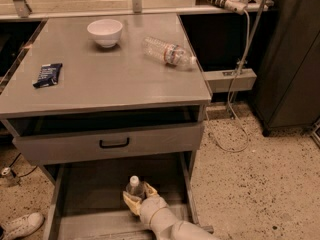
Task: Place blue plastic bottle into middle drawer
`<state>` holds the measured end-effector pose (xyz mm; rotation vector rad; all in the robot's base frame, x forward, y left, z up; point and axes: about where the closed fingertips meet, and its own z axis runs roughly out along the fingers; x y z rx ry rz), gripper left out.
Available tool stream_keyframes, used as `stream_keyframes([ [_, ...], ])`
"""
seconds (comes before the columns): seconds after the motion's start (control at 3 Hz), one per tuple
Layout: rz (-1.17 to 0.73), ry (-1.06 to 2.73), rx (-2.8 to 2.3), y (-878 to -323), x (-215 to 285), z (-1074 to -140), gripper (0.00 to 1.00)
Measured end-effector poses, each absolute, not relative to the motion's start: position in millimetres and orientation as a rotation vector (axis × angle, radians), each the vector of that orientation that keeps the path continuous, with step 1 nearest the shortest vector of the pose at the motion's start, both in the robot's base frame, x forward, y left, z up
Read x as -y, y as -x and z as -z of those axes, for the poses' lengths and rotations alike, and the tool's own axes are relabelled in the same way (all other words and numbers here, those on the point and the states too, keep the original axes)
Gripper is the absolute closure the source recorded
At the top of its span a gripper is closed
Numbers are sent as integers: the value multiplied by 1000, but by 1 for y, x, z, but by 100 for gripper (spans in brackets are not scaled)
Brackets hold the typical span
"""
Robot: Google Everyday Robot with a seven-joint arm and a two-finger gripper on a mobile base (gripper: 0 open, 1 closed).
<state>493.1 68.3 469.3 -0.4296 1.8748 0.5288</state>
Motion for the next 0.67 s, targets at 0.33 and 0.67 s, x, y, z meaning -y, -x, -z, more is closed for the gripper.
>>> stream_keyframes([
  [0.33,-529,430,-1875,-493,-68,-469,0],
  [0.67,-529,430,-1875,-493,-68,-469,0],
])
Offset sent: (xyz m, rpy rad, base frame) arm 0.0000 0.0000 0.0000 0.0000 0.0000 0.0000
